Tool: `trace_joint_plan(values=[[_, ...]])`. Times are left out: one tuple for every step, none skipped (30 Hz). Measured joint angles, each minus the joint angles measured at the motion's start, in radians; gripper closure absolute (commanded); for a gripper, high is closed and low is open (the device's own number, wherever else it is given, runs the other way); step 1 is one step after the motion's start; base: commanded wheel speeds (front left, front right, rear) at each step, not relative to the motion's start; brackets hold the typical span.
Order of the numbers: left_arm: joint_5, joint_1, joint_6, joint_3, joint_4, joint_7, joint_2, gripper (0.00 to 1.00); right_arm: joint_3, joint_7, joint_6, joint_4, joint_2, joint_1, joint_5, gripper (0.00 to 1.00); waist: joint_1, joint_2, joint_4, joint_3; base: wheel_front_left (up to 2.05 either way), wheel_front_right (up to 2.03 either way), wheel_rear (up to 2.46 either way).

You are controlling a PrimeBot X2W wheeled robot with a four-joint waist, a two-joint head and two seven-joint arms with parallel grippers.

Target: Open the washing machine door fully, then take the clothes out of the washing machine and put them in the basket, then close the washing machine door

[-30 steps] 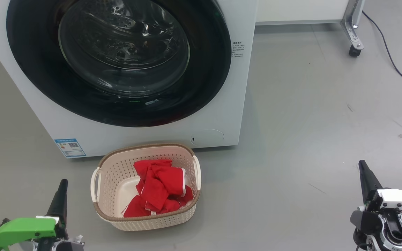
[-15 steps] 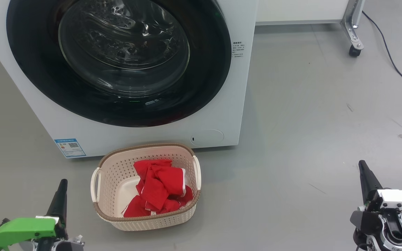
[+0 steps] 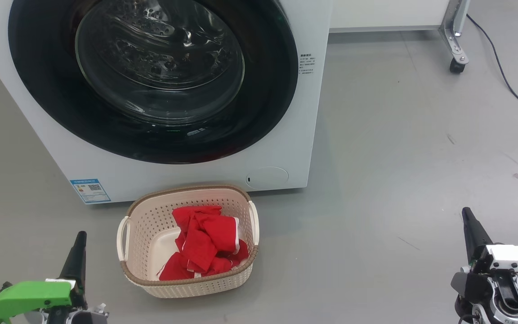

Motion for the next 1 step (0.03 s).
trace_joint_plan(values=[[0.000,0.000,0.000,0.000,0.000,0.000,0.000,1.00,0.000,0.000,0.000,0.000,0.000,0.000,0.000,1.00,0.0000,0.0000,0.000,0.000,0.00,0.00,0.00]])
